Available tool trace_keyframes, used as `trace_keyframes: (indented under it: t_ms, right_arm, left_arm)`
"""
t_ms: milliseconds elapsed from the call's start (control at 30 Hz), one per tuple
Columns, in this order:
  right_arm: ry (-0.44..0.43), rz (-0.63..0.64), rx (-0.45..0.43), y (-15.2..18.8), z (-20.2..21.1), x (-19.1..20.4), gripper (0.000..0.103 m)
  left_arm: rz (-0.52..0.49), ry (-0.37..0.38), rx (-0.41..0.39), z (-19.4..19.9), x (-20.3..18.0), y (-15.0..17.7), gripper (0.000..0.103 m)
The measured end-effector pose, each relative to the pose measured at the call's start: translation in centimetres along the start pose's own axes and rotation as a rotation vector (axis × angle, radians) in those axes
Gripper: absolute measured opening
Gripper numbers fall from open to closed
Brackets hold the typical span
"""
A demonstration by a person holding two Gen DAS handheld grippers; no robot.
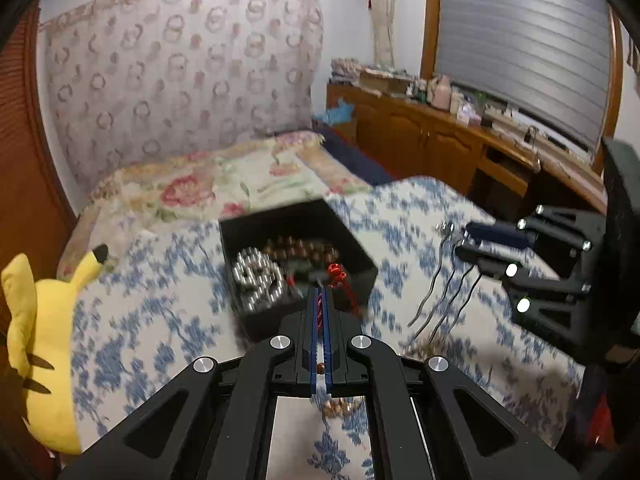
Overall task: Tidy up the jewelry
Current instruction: 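Carry both items over the black box and open the left tool to drop the bracelet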
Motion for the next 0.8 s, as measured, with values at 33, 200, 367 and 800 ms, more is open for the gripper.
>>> trace_keyframes:
  t_ms: [33, 200, 367, 800]
  right_arm:
    - [-0.001, -0.002, -0.006, -0.3, -0.1, -0.1, 0.024]
    - [-0.017, -0.026, -0.03, -1.8, -0.9, -0.7, 0.024]
    - [-0.043, -0.048, -0.043, -3.2, -2.4, -0.8, 0.024]
    - [-0.086, -0.066, -0.028, -4.8, -8.3, -1.7, 0.024]
  left_arm:
    - [0.001, 0.0, -0.014, 0.2, 0.1, -0.6, 0.001]
    - [0.006, -0.011, -0.049, 0.0, 0.8, -2.8, 0.001]
    - [0.019, -0.024, -0.057, -1.4, 1.7, -3.8, 0.001]
    - [0.047, -0.03, 0.007, -7.4, 4.2, -2.8, 0.001]
Point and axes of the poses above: each gripper's, at about its wrist camera, not at the fingertips, and z roughly against the way its jaws point, x to its left, y to its underside, the point moved 2 cm from there along -z, roughly the way its jaws point, and after that the axes turned 9 degrees about -x, right-handed, at the moved point
